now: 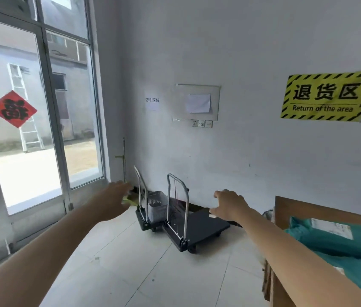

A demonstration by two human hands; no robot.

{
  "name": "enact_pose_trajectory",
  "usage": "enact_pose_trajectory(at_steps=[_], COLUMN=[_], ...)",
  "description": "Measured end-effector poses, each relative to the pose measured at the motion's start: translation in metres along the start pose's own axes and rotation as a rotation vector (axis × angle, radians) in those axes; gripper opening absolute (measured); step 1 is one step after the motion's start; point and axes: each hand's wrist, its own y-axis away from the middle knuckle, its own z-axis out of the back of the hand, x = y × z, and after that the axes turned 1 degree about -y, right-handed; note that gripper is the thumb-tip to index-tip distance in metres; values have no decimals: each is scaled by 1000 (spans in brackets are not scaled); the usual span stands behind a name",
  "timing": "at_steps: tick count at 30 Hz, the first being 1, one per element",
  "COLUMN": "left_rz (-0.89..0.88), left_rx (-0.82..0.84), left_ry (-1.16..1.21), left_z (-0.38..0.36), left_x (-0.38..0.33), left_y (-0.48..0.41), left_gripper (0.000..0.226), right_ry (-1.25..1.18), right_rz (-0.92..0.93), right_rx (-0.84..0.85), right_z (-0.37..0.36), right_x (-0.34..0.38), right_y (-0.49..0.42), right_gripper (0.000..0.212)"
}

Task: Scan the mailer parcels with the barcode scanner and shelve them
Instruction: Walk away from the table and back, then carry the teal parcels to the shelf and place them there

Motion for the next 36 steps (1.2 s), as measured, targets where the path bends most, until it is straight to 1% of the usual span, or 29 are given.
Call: enact_pose_trajectory(at_steps=[2,5,8,10,15,17,20,23,25,27,29,30,31,32,33,35,36], left_rz=[-49,-127,-229,-300,-494,-594,-781,-974,-1065,-1119,-1192,-1245,-1300,-1351,-1386,-1405,-1393], left_rx=[-21,-2,6,18,104,121,168,195,247,357,452,474,482,487,498,568,632], left_ry=[-13,7,26,56,180,212,196,192,275,384,438,441,440,449,470,542,584], left_z=[-6,-34,-75,-101,-144,-163,-192,-216,-232,-248,-264,-271,-276,-281,-286,-299,-308], left_x=[12,15,3,-15,-89,-126,-187,-253,-296,-336,-373,-391,-409,-426,-443,-477,-493], left_y=[-47,-117,-192,-246,-366,-402,-450,-493,-514,-530,-538,-540,-541,-540,-538,-530,-526], left_gripper=[42,45,45,43,37,37,39,40,38,38,40,41,42,42,43,48,53], right_ry=[17,32,44,32,17,5,17,-26,-102,-216,-347,-418,-509,-614,-715,-917,-1025], right_rz=[-63,-137,-182,-224,-401,-521,-699,-914,-1077,-1231,-1370,-1439,-1509,-1586,-1658,-1763,-1792], right_rx=[4,-8,-24,-7,22,33,47,16,-30,-106,-189,-248,-319,-414,-527,-714,-795], right_z=[-1,-3,-13,-21,-34,-32,-30,-38,-47,-57,-64,-69,-75,-81,-87,-98,-107], right_x=[-5,-18,-38,-58,-126,-157,-200,-238,-258,-273,-281,-285,-289,-295,-301,-316,-329], right_y=[-28,-73,-123,-152,-191,-195,-191,-185,-180,-177,-178,-178,-179,-180,-181,-183,-183], right_gripper=[54,56,59,58,52,53,62,59,55,54,53,45,33,32,36,32,45])
